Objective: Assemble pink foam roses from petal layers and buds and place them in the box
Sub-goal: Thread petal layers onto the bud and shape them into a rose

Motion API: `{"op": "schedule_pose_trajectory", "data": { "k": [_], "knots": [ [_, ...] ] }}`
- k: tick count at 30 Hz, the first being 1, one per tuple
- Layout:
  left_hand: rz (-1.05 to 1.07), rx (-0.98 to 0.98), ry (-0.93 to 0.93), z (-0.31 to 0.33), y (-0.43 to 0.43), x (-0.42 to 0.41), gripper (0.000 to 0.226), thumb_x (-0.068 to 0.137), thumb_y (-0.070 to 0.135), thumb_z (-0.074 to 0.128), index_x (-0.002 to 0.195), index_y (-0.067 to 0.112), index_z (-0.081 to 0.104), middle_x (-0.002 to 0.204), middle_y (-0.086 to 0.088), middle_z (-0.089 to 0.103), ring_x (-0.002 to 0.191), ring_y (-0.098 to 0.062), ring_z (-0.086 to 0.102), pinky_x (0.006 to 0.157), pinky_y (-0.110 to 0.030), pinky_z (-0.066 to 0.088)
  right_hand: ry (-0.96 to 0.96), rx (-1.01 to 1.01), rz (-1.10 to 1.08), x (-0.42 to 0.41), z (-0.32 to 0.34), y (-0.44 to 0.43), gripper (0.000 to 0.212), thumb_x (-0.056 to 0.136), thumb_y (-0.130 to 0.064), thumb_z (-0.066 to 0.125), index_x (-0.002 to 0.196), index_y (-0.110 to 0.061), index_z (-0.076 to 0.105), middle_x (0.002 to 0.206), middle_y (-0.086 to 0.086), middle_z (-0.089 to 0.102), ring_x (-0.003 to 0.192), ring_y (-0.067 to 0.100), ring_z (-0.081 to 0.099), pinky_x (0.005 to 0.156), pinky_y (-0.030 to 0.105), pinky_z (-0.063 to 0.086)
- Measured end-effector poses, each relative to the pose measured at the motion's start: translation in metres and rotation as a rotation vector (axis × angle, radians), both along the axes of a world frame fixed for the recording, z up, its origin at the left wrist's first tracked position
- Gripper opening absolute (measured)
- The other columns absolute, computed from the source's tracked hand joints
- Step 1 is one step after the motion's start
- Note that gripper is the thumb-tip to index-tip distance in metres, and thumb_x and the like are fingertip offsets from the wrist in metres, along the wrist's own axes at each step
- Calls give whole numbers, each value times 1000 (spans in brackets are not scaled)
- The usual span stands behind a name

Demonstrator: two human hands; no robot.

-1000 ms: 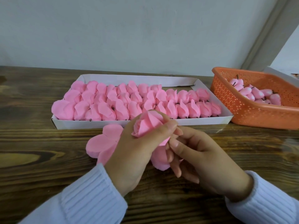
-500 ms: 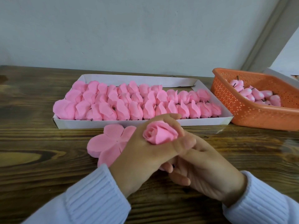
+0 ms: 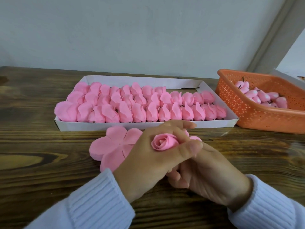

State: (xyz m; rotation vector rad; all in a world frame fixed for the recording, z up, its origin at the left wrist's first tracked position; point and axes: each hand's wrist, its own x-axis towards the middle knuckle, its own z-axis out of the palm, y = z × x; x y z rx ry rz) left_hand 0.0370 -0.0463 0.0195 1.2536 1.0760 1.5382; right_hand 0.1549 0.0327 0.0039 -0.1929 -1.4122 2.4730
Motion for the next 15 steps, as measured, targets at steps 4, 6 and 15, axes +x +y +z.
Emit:
{"op": "schedule_pose_trajectory", "data": {
  "k": [4,6,15],
  "knots": [
    [91,49,60,-2,2,-2,28,68,41,69,61,15,64,108,8,68,76,-36,66,55,-25,53,81,-111,69,3,0,2,34,84,-20,71,112,-4,58,83,11,61,74,17,62,60,24,50],
    [80,61,19,-1,2,-2,19,66,36,73,61,21,62,107,8,68,75,-41,65,49,-25,51,87,-110,95,3,1,2,28,87,-16,67,111,-4,60,83,9,61,75,16,61,63,23,49],
    [20,139,197,2,2,-2,13,73,34,67,62,26,68,96,8,69,105,-6,63,77,-27,54,20,-44,87,3,-1,3,34,80,-28,74,106,-7,67,89,18,50,71,17,61,61,23,48]
  ]
}}
